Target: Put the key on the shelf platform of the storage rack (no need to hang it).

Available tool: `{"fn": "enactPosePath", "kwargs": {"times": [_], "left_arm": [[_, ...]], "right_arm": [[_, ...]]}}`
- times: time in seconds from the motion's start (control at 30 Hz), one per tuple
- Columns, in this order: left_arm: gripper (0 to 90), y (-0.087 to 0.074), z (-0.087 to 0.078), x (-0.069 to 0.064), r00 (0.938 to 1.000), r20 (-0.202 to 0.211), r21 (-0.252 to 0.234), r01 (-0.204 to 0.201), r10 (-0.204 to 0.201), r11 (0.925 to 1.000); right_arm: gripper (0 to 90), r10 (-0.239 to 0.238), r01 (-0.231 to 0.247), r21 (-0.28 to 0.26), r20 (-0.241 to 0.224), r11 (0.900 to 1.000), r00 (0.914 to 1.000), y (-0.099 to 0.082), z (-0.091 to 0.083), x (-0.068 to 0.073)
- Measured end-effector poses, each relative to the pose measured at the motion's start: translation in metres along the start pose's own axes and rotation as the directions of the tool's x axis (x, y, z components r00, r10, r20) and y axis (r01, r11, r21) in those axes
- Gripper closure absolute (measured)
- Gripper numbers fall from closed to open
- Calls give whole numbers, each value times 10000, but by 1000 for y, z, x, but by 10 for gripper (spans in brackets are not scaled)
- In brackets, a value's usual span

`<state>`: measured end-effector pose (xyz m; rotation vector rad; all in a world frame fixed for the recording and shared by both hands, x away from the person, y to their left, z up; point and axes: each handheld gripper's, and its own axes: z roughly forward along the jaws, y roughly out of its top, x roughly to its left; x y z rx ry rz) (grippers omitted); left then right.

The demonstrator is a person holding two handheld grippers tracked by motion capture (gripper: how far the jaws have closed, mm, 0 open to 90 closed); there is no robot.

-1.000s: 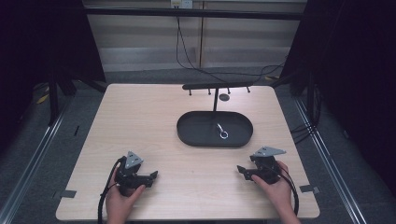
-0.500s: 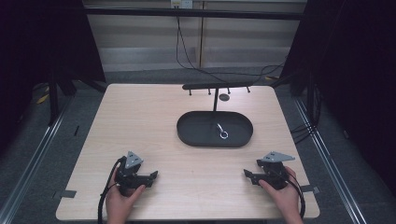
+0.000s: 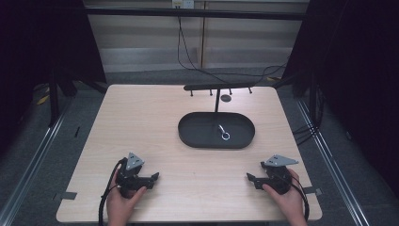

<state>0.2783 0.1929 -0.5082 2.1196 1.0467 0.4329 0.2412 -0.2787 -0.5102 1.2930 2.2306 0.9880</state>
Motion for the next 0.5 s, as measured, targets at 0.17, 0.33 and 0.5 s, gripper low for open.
{"fn": "enactPosePath", "kwargs": {"times": [0.17, 0.33, 0.5], "left_arm": [[184, 0, 0, 0, 10000, 1, 3, -6, 6, 10000], [185, 0, 0, 0, 10000, 1, 3, -6, 6, 10000], [185, 0, 0, 0, 10000, -1, 2, -5, 5, 10000]], "right_arm": [[216, 80, -80, 41, 92, 10000, 9999, 0, 0, 0], [214, 94, -95, 49, 100, 9999, 9999, 0, 0, 0], [214, 117, -118, 47, 126, 9999, 9999, 0, 0, 0]]}}
